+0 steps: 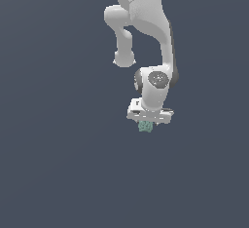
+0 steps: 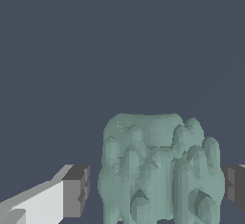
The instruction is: Pick up the object and move it to a goal position.
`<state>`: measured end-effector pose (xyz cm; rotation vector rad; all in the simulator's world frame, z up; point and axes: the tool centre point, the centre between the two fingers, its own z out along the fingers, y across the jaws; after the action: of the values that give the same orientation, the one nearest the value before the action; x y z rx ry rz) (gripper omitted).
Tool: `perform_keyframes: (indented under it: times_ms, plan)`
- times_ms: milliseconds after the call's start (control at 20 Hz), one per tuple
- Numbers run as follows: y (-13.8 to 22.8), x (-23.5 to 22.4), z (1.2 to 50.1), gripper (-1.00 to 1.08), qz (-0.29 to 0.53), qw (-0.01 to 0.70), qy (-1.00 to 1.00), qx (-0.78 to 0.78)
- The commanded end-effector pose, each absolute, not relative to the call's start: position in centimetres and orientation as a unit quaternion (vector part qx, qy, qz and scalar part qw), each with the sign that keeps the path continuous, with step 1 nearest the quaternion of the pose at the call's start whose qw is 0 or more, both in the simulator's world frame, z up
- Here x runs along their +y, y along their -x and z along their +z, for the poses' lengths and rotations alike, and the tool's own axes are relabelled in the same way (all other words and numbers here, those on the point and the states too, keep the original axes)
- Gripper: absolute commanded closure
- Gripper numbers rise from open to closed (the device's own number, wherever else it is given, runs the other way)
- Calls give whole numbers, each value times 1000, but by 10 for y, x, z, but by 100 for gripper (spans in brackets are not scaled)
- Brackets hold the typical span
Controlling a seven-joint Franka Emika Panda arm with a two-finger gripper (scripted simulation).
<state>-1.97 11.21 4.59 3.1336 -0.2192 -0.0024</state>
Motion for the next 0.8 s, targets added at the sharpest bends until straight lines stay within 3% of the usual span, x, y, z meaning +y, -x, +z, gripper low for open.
perform_keyframes:
  times_ms: [0,100,150,750]
  plan:
    - [19,113,40,-92,0,0,-998,-70]
    - [18,112,39,-92,0,0,-998,-70]
    - [18,112,39,108,0,0,-998,-70]
    - [18,111,41,108,1,0,-998,-70]
